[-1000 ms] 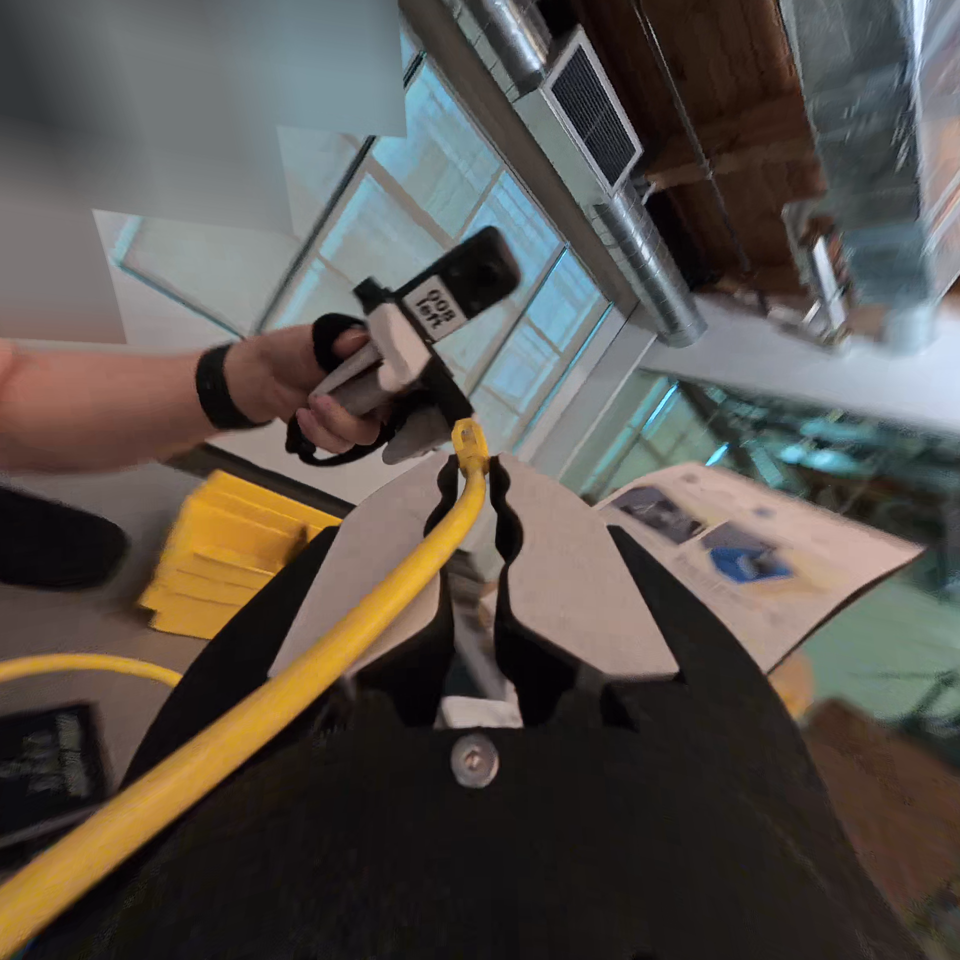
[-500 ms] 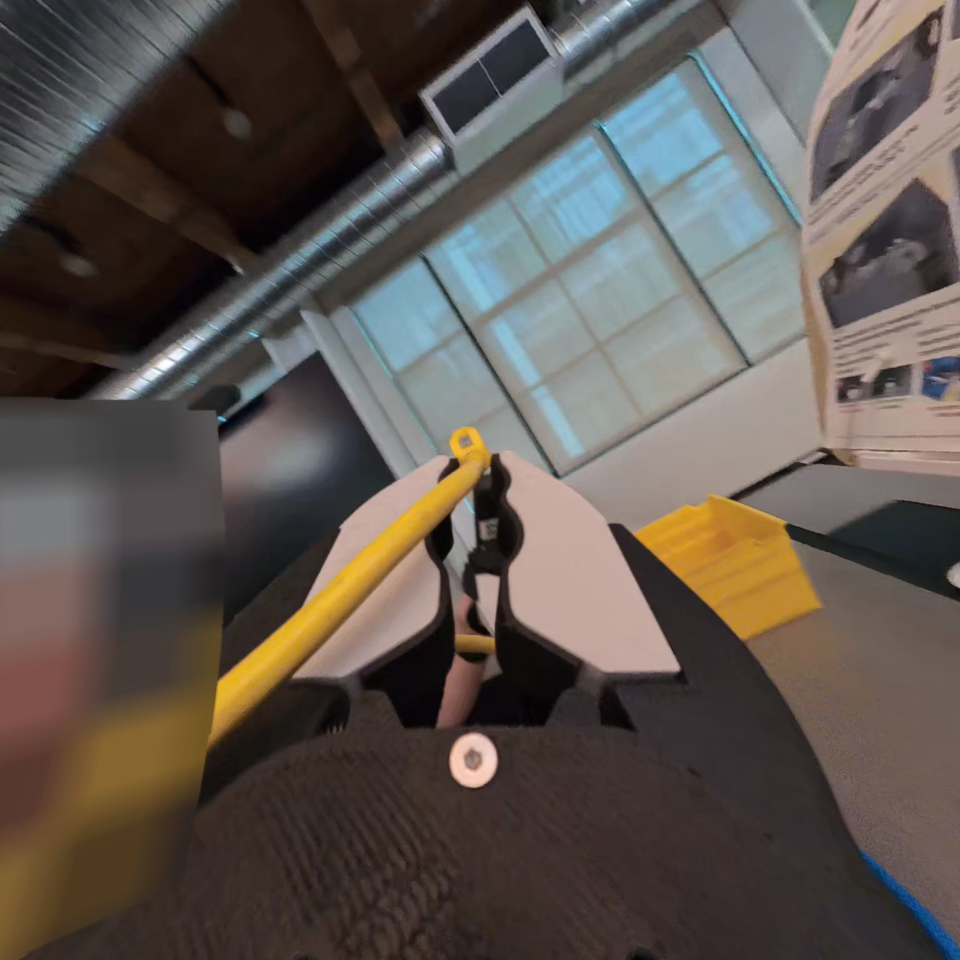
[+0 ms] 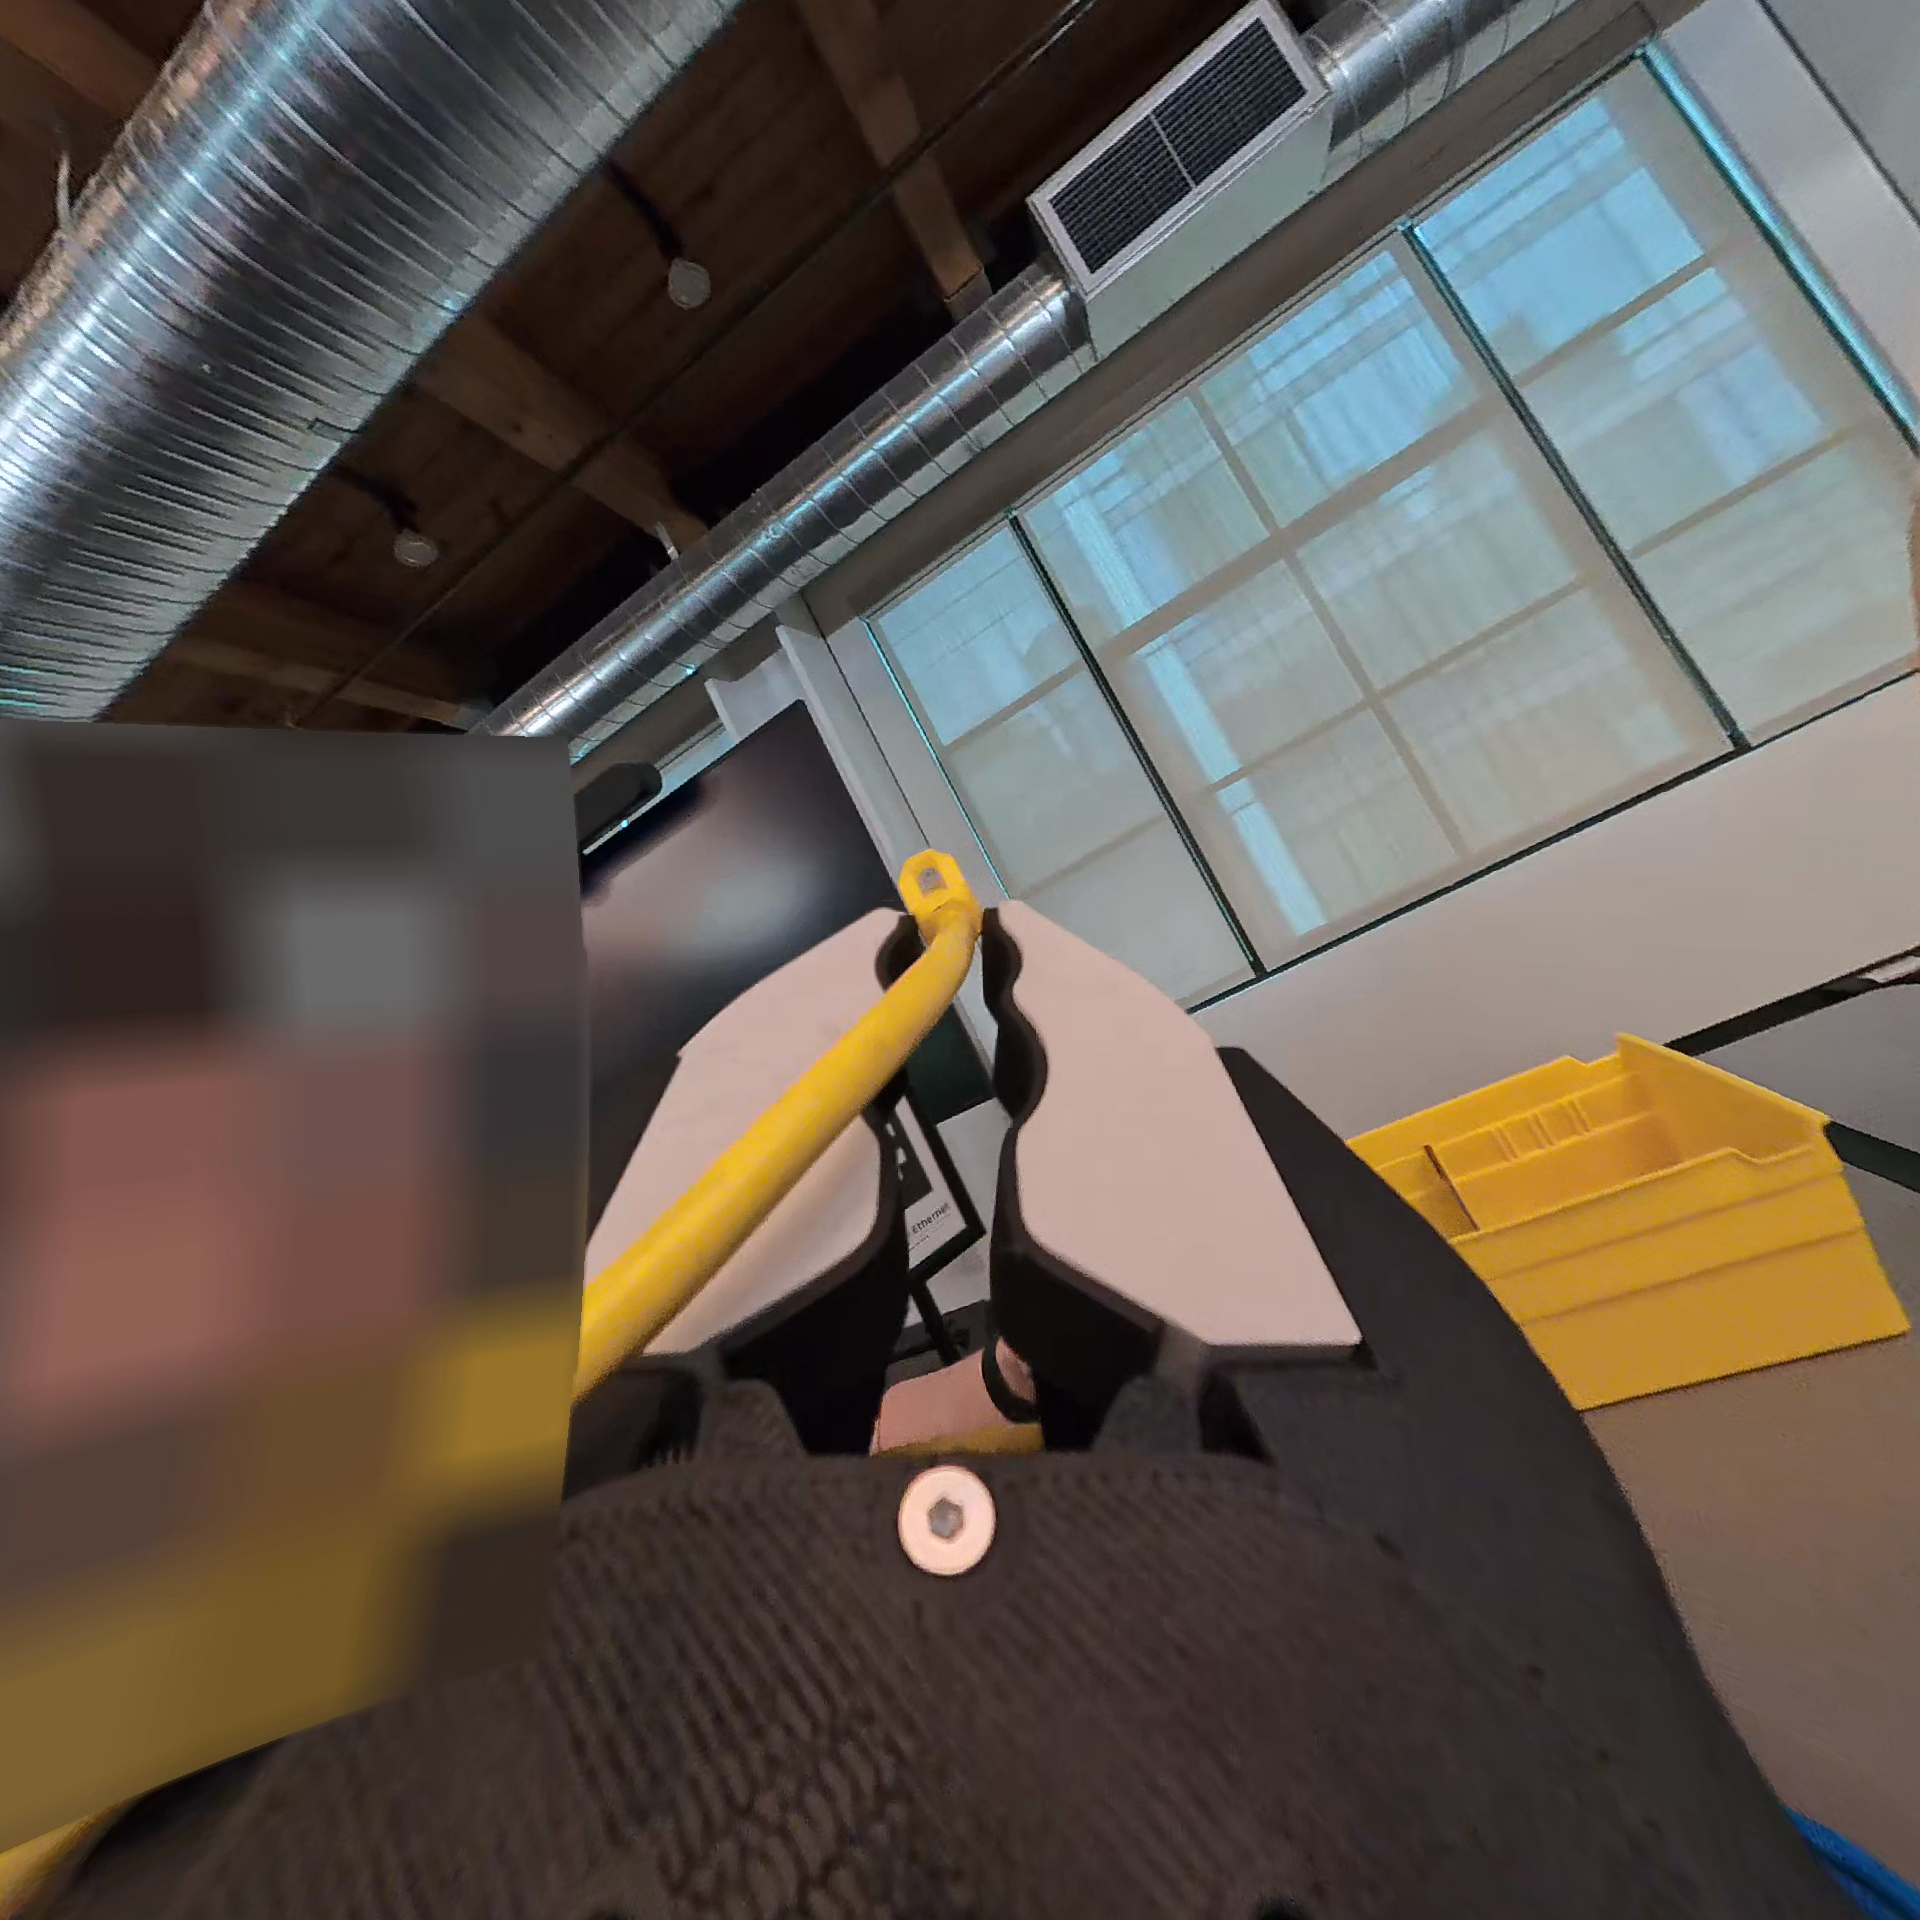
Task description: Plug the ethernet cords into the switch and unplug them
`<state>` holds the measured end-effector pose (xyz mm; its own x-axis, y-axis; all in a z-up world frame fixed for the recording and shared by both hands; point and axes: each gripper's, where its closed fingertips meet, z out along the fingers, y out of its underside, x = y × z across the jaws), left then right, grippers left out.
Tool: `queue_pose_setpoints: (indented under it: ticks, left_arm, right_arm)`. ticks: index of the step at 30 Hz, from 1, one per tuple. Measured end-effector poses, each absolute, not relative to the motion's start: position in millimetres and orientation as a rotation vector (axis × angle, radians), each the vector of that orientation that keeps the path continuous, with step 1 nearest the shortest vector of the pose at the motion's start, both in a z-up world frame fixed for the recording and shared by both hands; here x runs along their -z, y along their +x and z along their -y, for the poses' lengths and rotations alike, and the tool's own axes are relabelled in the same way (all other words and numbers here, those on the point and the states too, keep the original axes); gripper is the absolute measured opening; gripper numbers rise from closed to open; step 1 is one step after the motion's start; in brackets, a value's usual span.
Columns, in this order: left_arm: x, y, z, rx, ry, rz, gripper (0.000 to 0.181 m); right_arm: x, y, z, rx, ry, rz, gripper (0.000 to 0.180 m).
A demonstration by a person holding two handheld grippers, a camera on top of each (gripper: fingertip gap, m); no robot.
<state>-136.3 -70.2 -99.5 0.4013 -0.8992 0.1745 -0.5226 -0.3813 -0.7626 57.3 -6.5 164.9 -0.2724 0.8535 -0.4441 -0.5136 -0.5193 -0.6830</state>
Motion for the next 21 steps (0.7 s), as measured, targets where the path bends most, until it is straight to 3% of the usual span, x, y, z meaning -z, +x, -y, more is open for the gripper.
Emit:
queue_pose_setpoints:
  ticks: [7,12,18,21]
  left_arm:
    - [97.8,-121.6,79.2,0.804,-1.93,-1.207,0.086]
    - [64.5,-113.4,79.9,1.013,-1.868,-1.074,0.082]
    - [79.2,-113.4,88.2,0.945,-1.904,-1.181,0.092]
    - [101.4,-125.0,87.1,0.709,-1.93,-1.258,0.097]
  right_arm:
    - [-156.4,40.4,15.2,-1.693,-1.128,0.663,0.012]
    - [-153.7,27.3,22.4,-1.485,-1.187,0.775,0.012]
    - [-151.7,26.0,25.0,-1.407,-1.209,0.815,0.012]
    - [-154.8,29.6,25.7,-1.369,-1.196,0.817,0.012]
